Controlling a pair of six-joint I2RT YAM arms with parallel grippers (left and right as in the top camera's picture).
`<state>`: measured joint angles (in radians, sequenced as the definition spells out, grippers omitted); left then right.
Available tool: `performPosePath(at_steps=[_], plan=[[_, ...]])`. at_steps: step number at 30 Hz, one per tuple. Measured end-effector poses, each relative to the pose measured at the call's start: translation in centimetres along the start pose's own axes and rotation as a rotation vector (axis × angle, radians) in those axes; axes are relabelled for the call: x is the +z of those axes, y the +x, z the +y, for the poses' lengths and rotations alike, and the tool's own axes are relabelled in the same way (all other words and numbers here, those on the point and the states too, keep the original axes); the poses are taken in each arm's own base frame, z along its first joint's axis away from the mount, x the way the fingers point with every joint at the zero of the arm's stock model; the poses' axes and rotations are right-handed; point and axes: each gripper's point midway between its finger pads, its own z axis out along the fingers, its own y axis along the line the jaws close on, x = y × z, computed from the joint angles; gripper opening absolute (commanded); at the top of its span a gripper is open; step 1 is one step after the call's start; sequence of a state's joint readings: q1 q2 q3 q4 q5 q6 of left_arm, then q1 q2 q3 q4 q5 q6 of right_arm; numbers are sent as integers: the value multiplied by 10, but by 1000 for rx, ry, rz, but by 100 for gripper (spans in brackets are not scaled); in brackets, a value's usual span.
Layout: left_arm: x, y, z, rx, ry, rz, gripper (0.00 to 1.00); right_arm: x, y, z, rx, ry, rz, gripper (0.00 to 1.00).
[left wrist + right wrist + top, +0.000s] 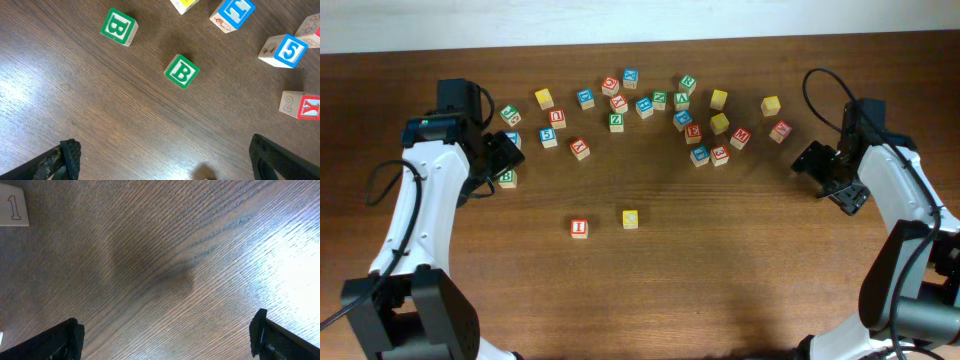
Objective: Spell out ICRA
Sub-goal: 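Swing the left gripper from the cluster over the yellow C block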
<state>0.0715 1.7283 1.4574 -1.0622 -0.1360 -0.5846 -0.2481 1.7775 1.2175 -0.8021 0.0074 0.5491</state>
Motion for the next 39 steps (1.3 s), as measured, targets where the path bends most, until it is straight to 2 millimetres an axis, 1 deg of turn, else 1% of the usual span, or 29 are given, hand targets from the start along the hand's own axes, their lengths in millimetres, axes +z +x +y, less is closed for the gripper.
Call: performPosePath(at_steps=[14,16,18,21,22,23,24,26,28,29,30,32,35,37,39], plan=[[0,0,0,0,2,0,99,0,0,0,0,0,0,98],[0,-2,-3,-2,13,-7,99,0,0,0,1,0,0,98],[0,-12,-10,-8,42,-47,99,0,0,0,0,1,1,98],[0,-12,-10,-8,41,-48,99,0,1,0,1,1,2,98],[0,-12,-9,-8,41,-47,77,0,0,0,0,1,2,98],[0,-12,-9,-8,40,-47,25,0,0,0,0,1,2,98],[0,-12,-9,-10,41,-46,0,0,0,0,1,1,2,98],[0,-9,-8,-10,37,-36,0,0,1,0,0,1,2,98],[0,-3,-13,9,66,-3,0,0,0,0,0,1,2,98],[0,0,-18,28,95,14,0,0,1,0,0,1,2,98],[-1,4,-23,48,124,32,4,0,1,0,0,1,2,98],[-4,15,-37,115,180,65,7,0,0,0,1,1,2,98],[-9,36,-57,208,219,103,9,0,1,0,2,1,2,98],[-12,50,-69,261,235,124,13,0,0,0,0,1,2,98],[-16,68,-83,323,250,144,26,0,1,0,1,1,2,98]])
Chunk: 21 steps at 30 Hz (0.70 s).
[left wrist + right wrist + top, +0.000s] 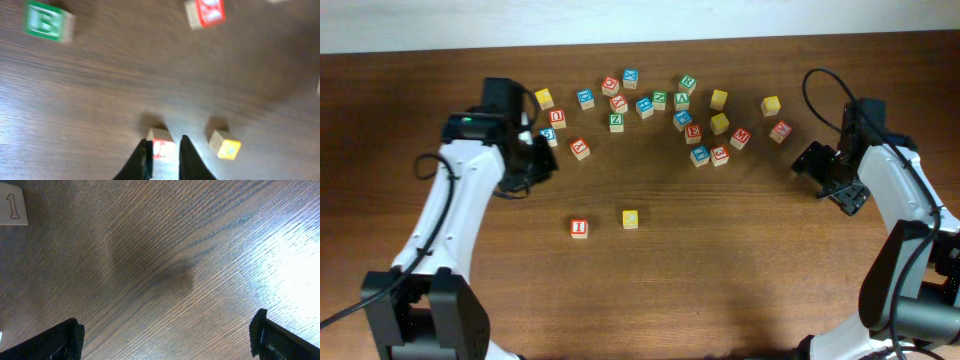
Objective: Spell out ICRA
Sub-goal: 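Swing the left gripper from the cluster over the yellow C block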
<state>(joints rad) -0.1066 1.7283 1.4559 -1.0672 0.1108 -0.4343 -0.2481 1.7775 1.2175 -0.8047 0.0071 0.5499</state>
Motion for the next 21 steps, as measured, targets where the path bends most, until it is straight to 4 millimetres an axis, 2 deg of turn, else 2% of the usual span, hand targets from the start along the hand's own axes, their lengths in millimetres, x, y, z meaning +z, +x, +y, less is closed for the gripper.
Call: performPosePath(at_steps=[2,4,8,12,16,21], plan=[[2,12,-14,49,6,27,44,0,0,0,0,0,-1,98],[3,22,-28,97,14,42,56,0,0,0,-1,0,-1,98],[5,40,-53,188,25,56,60,0,0,0,0,0,0,98],[7,52,-69,263,2,41,63,0,0,0,-1,0,-1,98],[8,60,-96,348,17,-4,73,0,0,0,-1,0,-1,98],[16,78,-119,427,28,3,76,0,0,0,0,0,-1,98]])
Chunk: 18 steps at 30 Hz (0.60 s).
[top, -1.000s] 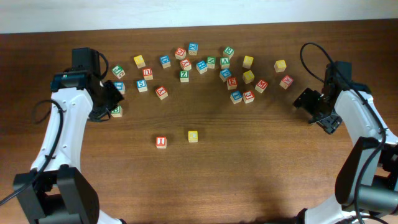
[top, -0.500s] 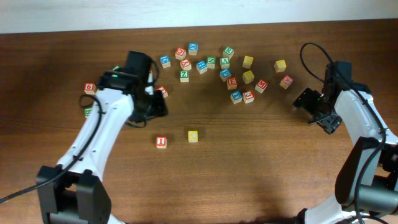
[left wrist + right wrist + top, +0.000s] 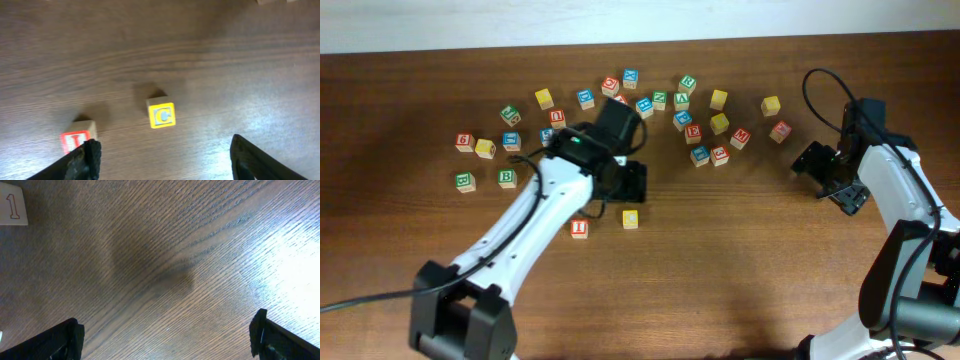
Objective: Spell out ICRA
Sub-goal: 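Swing the left gripper from the cluster over the yellow C block, then lower the open left gripper around the yellow C block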
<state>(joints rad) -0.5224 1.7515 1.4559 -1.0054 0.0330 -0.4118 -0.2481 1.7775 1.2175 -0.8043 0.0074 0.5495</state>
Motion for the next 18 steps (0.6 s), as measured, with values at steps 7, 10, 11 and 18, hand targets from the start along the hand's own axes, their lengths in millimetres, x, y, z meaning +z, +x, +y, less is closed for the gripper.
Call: performPosePath(at_steps=[7,10,11,18], plan=[[36,15,-9,36,-31,93,77,0,0,0,0,0,0,98],[44,14,-9,37,-37,98,78,0,0,0,0,0,0,98],[46,14,-9,36,-39,100,79,0,0,0,0,0,0,98],[51,10,-10,37,-37,89,82,0,0,0,-1,0,0,98]])
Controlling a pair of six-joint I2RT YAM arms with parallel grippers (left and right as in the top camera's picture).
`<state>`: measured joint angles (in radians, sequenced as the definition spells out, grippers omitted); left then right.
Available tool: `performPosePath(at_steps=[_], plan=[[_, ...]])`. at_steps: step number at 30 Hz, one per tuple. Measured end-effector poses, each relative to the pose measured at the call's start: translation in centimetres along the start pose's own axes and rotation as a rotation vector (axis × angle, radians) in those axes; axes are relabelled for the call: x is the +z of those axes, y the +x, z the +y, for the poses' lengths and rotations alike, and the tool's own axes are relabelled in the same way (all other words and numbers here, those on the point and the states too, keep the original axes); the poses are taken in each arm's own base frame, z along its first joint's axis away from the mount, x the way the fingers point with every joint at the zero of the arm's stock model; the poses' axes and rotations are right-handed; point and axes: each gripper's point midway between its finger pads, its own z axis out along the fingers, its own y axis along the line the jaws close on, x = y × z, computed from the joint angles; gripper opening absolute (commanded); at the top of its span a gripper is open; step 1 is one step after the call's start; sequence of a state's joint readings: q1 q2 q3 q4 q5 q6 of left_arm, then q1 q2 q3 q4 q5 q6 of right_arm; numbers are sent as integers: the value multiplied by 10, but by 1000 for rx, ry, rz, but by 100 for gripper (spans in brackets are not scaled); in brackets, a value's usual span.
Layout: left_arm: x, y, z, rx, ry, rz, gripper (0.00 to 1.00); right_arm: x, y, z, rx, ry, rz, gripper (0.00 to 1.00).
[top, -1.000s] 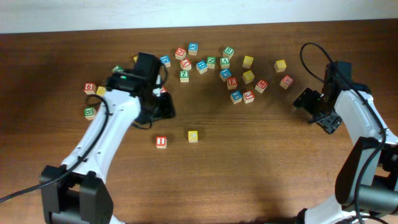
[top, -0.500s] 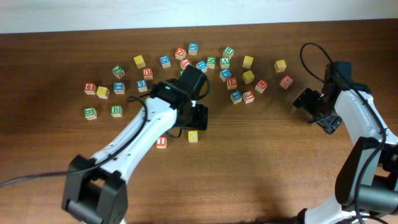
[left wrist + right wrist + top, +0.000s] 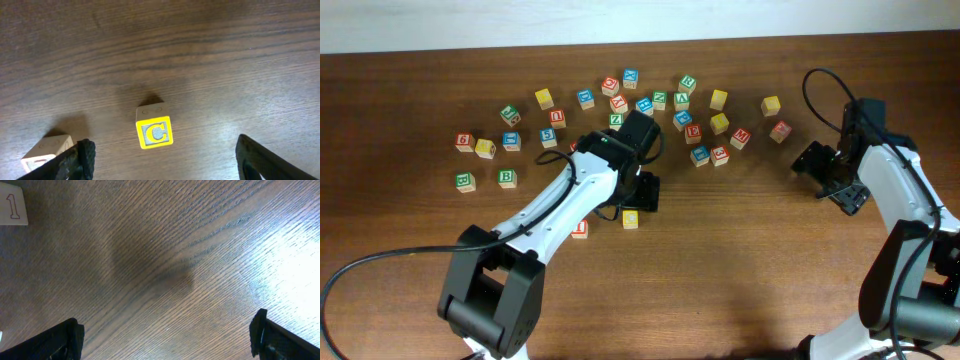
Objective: Spell out ICRA
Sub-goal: 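Lower the open left gripper around the yellow C block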
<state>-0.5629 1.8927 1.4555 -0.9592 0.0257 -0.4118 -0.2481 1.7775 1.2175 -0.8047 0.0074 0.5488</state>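
A yellow C block (image 3: pixel 154 132) lies on the wooden table (image 3: pixel 740 270), with a red I block (image 3: pixel 579 228) to its left; the two form a short row. In the overhead view the C block (image 3: pixel 630 218) sits just in front of my left gripper (image 3: pixel 640 192). In the left wrist view that gripper (image 3: pixel 162 165) is open, hovering above the C block, and the I block (image 3: pixel 47 150) shows by the left finger. Over bare wood at the right, my right gripper (image 3: pixel 165 337) hangs open and holds nothing.
Several lettered blocks (image 3: pixel 660 100) are scattered along the back of the table, and a smaller group (image 3: pixel 485 150) lies at the left. A block face marked 1 (image 3: pixel 12 205) shows at the top left of the right wrist view. The right arm (image 3: pixel 890 190) stands at the right edge.
My left gripper has shifted a little to the right, so the C block now lies nearer the middle between its open fingers. The blocks and the right arm have not moved.
My left gripper was open over green B blocks at the far left, with I and C lying mid-table. It then stood nearer the middle with its fingers close together. Later it was open above I and C, and now it is centred over C.
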Motion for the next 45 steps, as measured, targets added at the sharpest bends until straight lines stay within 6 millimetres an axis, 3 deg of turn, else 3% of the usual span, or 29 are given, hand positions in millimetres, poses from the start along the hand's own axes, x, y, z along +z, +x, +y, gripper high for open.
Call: performPosePath(at_steps=[18,27,36,45], plan=[[-1,-17,0,-3,-9,-75,85,0,0,0,0,0,0,98],[-1,-20,5,-6,-40,-90,43,0,0,0,1,0,0,98],[-1,-9,10,-5,-68,-50,55,0,0,0,0,0,0,98],[12,5,3,-8,-71,-30,50,0,0,0,1,0,0,98]])
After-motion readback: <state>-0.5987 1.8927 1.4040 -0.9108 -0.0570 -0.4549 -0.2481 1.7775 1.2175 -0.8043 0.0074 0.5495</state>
